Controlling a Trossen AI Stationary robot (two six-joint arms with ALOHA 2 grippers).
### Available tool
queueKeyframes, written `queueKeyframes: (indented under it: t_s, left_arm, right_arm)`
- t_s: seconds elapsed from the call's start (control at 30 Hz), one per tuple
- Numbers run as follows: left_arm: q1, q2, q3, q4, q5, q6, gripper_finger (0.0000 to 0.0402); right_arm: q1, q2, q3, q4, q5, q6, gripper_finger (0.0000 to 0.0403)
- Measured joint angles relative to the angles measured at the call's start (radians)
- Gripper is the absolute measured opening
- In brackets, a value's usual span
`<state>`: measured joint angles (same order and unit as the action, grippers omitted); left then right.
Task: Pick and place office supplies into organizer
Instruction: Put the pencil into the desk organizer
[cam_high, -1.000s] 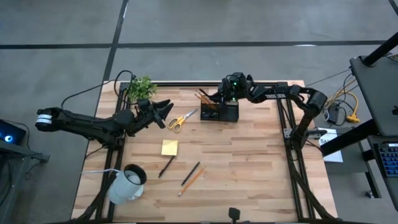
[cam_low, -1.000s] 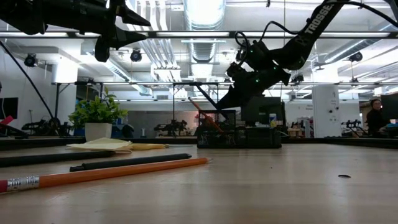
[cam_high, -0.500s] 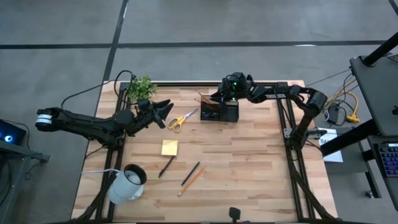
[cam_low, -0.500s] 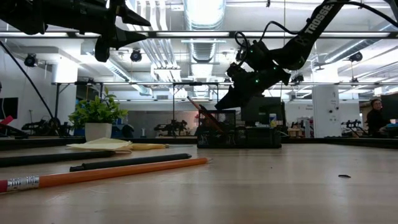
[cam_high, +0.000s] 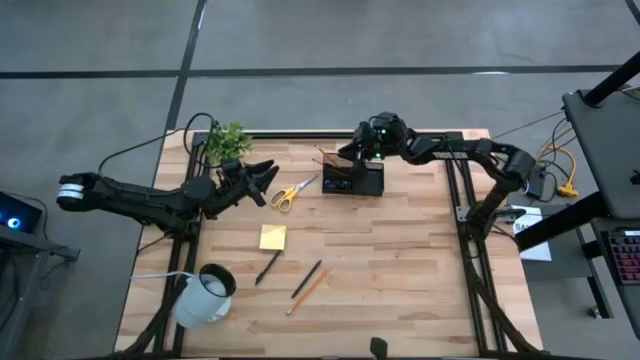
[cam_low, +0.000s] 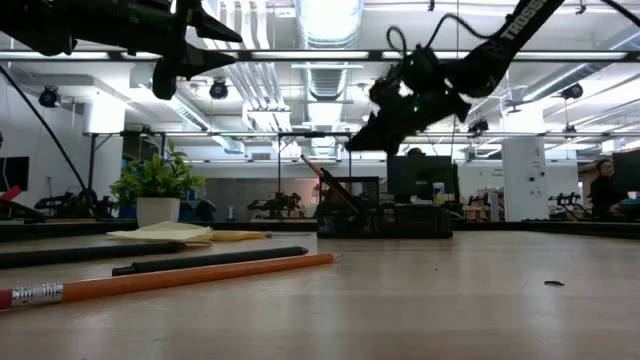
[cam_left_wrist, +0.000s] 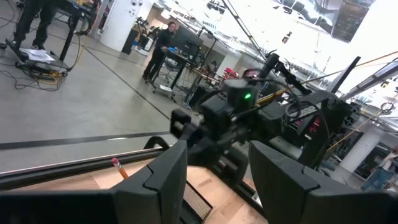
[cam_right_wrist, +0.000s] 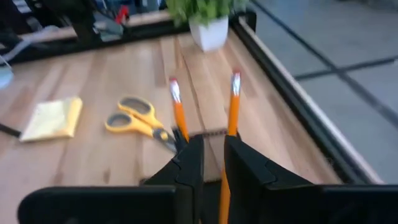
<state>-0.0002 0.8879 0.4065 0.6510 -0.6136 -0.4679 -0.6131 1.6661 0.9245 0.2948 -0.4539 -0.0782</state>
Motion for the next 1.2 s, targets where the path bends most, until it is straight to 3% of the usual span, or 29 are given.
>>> queueKeyframes:
  t_s: [0.47,0.73,1.0,1.2]
  left_arm:
    - [0.000,0.000,0.000,-0.003,0.000,0.003,0.0157]
    - [0.000,0.000,0.000,-0.004,0.001,0.003,0.0157]
    - [0.000,0.000,0.000,-0.004,0.001,0.003,0.0157]
    - [0.000,0.000,0.000,-0.004,0.007,0.003,0.0157]
  right_arm:
    - [0.122,-0.255,-0.040,-0.004,0.010,0.060,0.0052]
    - [0.181,-0.466,-0.215,0.173,0.084,0.216,0.0052]
    - [0.319,-0.681,-0.397,0.200,0.360,0.314,0.0052]
    - [0.462,-0.771,-0.476,0.185,0.549,0.397,0.0052]
